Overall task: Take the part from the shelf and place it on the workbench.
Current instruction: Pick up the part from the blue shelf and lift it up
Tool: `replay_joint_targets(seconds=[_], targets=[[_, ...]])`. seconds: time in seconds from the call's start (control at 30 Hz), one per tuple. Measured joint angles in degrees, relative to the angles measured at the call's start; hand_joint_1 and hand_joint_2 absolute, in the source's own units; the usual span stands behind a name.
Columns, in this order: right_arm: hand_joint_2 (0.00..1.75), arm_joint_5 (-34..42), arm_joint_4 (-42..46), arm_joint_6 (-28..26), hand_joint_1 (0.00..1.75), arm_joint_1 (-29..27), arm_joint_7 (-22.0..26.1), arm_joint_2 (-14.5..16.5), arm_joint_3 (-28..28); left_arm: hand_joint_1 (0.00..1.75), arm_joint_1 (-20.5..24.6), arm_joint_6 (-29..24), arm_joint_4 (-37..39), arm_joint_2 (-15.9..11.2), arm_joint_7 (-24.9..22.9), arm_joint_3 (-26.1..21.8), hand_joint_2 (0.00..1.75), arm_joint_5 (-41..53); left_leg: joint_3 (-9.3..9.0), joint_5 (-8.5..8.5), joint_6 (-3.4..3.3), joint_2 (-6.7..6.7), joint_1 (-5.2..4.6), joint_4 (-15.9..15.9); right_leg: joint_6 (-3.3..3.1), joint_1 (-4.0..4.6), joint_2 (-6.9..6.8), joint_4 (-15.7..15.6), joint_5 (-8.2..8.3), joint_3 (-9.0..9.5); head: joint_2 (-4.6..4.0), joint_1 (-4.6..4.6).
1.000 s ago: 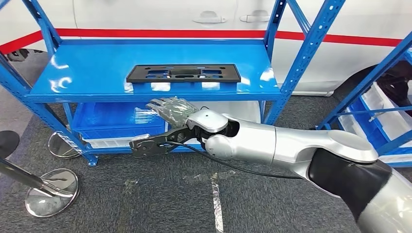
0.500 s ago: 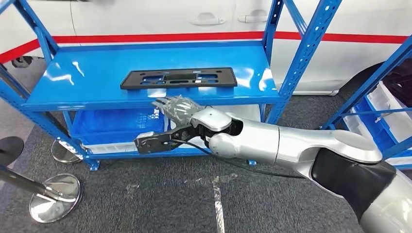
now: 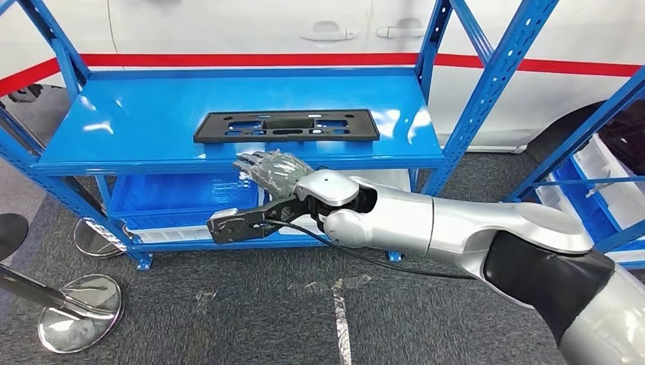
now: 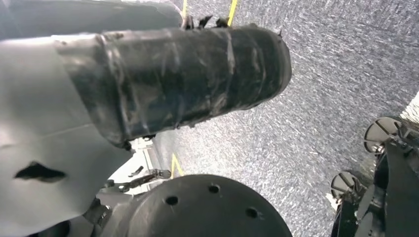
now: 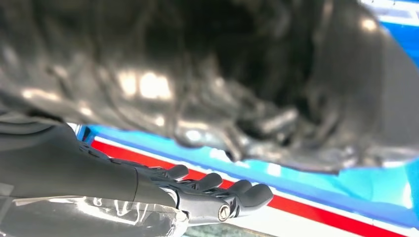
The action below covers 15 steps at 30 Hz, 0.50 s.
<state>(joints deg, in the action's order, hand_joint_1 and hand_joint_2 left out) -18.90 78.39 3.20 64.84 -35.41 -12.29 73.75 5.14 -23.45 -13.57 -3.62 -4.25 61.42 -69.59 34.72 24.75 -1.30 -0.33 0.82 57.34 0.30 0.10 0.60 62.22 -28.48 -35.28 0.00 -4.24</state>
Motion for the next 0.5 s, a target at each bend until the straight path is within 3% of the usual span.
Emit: replay_joint_targets(seconds=[0.07, 0.1, 0.13, 0.17, 0.2, 0.27, 0.3, 0.43, 0.5], targets=[[0.0, -0.2, -0.1, -0.1, 0.0, -0.2, -0.6, -0.5, 0.0, 0.0, 0.0, 0.0, 0.0, 0.0, 0.3, 0.0, 0.0, 0.0, -0.23, 0.25, -0.44, 0.08, 0.02, 0.0, 0.47, -0.28, -0.07, 7.4, -2.9, -3.97, 0.0, -0.15], [0.0, -0.4, -0.1, -0.1, 0.0, -0.4, -1.1, -0.9, 0.0, 0.0, 0.0, 0.0, 0.0, 0.0, 0.4, 0.0, 0.0, 0.0, -0.31, 0.4, -0.54, 0.07, 0.03, 0.0, 0.66, -0.46, -0.09, 10.8, -3.76, -6.02, 0.0, -0.14], [0.0, -0.6, -0.1, -0.2, 0.0, -0.7, -1.5, -1.3, 0.0, 0.0, 0.0, -0.1, 0.0, 0.0, 0.4, 0.0, 0.0, 0.0, -0.45, 0.59, -0.58, 0.0, 0.06, 0.1, 0.83, -0.65, -0.11, 12.5, -3.57, -7.3, 0.0, -0.14], [0.0, -0.8, -0.1, -0.2, 0.0, -0.9, -1.8, -1.8, 0.0, 0.0, 0.0, -0.2, 0.0, 0.0, 0.2, 0.0, 0.0, 0.0, -0.67, 0.84, -0.54, -0.08, 0.12, 0.2, 0.97, -0.85, -0.13, 11.8, -2.22, -7.44, 0.0, -0.16], [0.0, -1.0, -0.1, -0.2, 0.0, -1.0, -2.1, -2.3, 0.0, 0.0, 0.0, -0.3, 0.0, 0.0, -0.1, 0.0, 0.0, 0.0, -0.97, 1.15, -0.42, -0.17, 0.19, 0.3, 1.08, -1.04, -0.18, 9.1, -0.02, -6.51, 0.0, -0.16], [0.0, -1.2, 0.0, -0.2, 0.0, -1.0, -2.4, -3.1, -0.2, 0.0, -0.2, -0.5, 0.0, 0.0, -0.6, 0.0, 0.0, 0.0, -1.47, 1.95, 0.07, -0.26, 0.22, 0.8, 1.09, -1.12, -0.32, 1.4, 3.79, -3.26, 0.0, -0.18], [0.0, -1.2, 0.0, -0.3, 0.0, -1.0, -2.4, -3.4, -0.4, 0.0, -0.2, -0.5, 0.0, 0.0, -0.8, 0.0, 0.0, 0.0, -1.52, 2.26, 0.38, -0.26, 0.15, 1.0, 0.95, -1.03, -0.35, -1.1, 4.53, -2.08, 0.0, -0.14], [0.0, -1.3, 0.2, -0.3, 0.0, -1.0, -2.6, -3.9, -0.7, 0.0, 0.0, -0.7, 0.0, 0.0, -1.0, 0.0, 0.0, 0.0, -1.64, 2.83, 1.61, -0.08, 0.08, 1.0, -0.19, -0.88, -0.11, -2.9, 4.18, -1.09, 0.0, -0.08], [0.0, -1.3, 0.3, -0.3, 0.0, -1.0, -2.6, -4.1, -0.9, 0.0, -0.1, -0.7, 0.0, 0.0, -1.0, 0.0, 0.0, 0.0, -0.48, 4.47, 2.13, 0.01, 0.19, 3.8, -0.92, -1.14, -0.1, -3.3, 4.08, -0.53, 0.0, 0.12]])
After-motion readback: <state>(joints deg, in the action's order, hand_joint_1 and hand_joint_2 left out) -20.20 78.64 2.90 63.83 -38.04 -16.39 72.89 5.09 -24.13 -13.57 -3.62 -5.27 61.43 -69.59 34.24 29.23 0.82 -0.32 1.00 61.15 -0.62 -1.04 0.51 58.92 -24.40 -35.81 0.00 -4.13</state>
